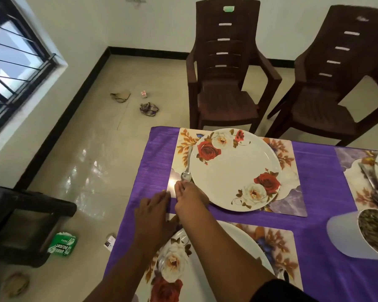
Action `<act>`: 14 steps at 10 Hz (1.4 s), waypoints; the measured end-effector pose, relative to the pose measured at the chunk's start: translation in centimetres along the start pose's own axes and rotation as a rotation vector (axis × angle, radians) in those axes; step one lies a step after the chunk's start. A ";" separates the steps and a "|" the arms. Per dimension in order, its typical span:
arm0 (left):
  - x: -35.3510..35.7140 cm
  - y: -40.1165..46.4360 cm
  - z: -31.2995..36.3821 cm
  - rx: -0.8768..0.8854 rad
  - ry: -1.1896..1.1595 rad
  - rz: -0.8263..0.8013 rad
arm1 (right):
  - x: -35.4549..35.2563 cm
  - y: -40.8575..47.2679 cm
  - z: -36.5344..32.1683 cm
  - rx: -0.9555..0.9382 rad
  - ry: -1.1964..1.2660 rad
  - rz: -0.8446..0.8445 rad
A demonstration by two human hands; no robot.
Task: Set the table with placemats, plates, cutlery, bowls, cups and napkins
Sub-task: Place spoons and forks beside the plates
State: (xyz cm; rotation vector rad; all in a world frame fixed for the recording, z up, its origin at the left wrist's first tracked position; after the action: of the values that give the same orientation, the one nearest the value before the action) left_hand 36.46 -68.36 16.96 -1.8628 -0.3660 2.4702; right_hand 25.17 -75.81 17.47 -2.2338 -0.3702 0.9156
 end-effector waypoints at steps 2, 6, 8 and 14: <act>-0.5 0.7 0.1 0.018 -0.015 0.000 | 0.5 1.4 0.2 -0.020 -0.410 0.032; -0.7 1.2 -0.3 0.000 -0.008 -0.016 | 2.0 1.1 -0.8 -0.254 -1.518 -0.001; -0.7 1.2 -0.3 0.001 0.002 -0.009 | 1.9 1.0 -1.1 -0.264 -1.541 0.017; -0.7 1.0 0.0 -0.008 0.002 -0.015 | 2.8 1.9 -0.5 -0.349 -1.673 0.012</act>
State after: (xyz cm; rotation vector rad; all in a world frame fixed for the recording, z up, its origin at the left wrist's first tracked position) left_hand 36.81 -69.49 17.36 -1.8586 -0.3880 2.4607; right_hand 27.48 -76.06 15.01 -1.1344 -1.2564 2.6806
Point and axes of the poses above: each hand's wrist, its own y-axis towards the middle knuckle, its own x-axis out of the palm, z = x × y, the point moved 5 cm from there along y, towards the middle knuckle, and after that the axes turned 1 degree about -z, right-handed, at the moved point
